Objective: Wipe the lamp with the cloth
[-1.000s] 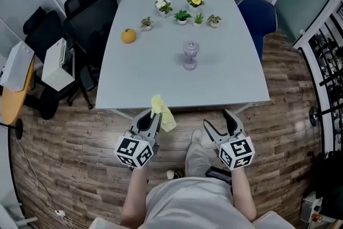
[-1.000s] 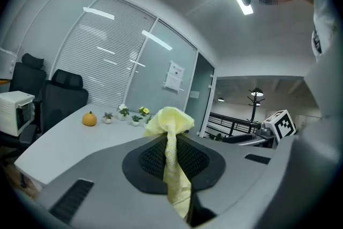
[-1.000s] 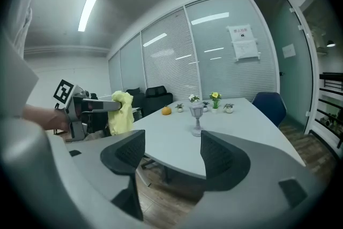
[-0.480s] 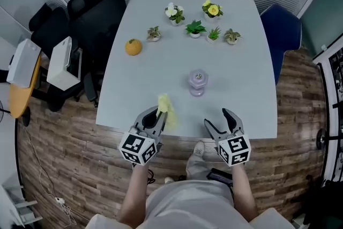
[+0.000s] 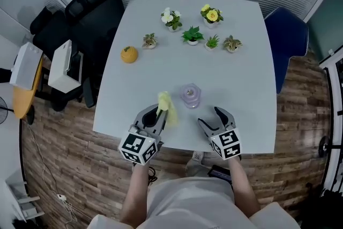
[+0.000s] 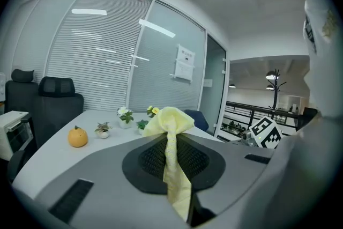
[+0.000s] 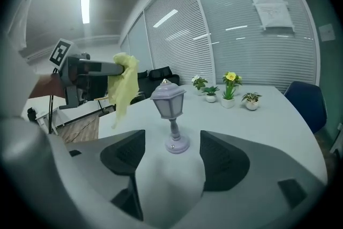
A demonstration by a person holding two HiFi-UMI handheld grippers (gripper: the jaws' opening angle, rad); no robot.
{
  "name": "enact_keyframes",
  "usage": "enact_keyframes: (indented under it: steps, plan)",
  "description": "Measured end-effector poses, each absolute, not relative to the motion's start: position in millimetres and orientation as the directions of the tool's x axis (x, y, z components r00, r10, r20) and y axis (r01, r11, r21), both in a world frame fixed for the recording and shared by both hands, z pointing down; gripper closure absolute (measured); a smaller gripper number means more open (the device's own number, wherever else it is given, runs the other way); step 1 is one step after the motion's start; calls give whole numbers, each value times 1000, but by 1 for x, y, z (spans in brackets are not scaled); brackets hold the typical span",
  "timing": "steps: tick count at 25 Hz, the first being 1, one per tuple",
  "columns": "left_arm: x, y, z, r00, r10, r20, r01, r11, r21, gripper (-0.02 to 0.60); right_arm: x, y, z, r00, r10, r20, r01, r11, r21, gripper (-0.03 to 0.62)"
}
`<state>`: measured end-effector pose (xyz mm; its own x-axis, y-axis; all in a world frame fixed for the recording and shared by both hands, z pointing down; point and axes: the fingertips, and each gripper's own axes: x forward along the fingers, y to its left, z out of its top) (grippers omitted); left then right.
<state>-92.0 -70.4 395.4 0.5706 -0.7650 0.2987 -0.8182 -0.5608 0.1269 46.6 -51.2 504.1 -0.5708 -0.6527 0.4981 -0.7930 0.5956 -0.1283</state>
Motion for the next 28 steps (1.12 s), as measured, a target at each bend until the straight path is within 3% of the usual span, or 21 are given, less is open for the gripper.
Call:
enact_keyframes:
  steps: [28]
  plan:
    - [-63,-117,419,633,-674,382,-749,-657,81,554,-4,-107,594,-589,-443,675,-639,767,-55,270]
